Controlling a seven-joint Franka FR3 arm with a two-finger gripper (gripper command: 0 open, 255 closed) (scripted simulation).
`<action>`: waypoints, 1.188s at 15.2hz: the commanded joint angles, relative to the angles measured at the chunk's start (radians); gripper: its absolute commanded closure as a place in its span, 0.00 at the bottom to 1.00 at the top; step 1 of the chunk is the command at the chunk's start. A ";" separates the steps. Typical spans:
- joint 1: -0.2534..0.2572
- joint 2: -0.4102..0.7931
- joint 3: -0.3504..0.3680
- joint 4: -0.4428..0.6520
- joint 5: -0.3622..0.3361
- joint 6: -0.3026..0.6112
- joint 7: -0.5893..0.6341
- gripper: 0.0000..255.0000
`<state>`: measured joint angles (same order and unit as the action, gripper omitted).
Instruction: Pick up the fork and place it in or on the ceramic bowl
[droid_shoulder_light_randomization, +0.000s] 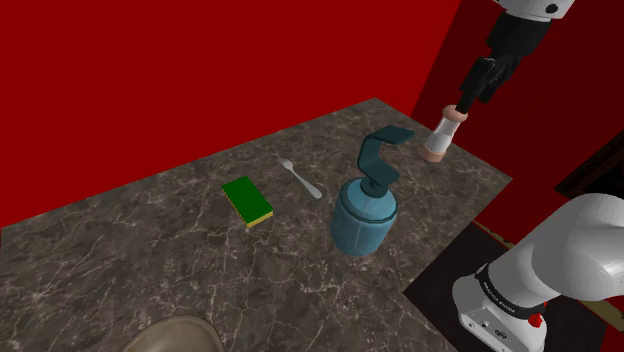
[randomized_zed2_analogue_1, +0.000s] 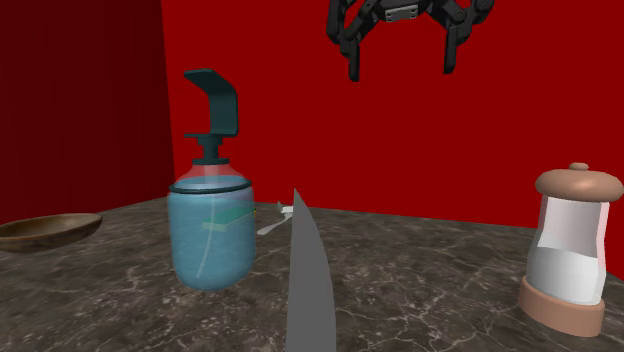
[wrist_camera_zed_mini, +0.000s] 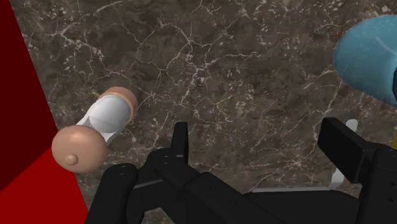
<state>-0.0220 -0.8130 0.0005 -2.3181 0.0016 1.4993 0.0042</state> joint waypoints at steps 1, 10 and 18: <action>0.000 0.000 0.000 0.000 0.000 0.000 0.000 0.00; 0.044 0.243 0.119 0.013 0.072 0.193 0.109 0.00; 0.075 0.510 0.215 0.107 0.090 0.335 0.206 0.00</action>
<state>0.0491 -0.3396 0.2036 -2.2201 0.0911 1.8108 0.1976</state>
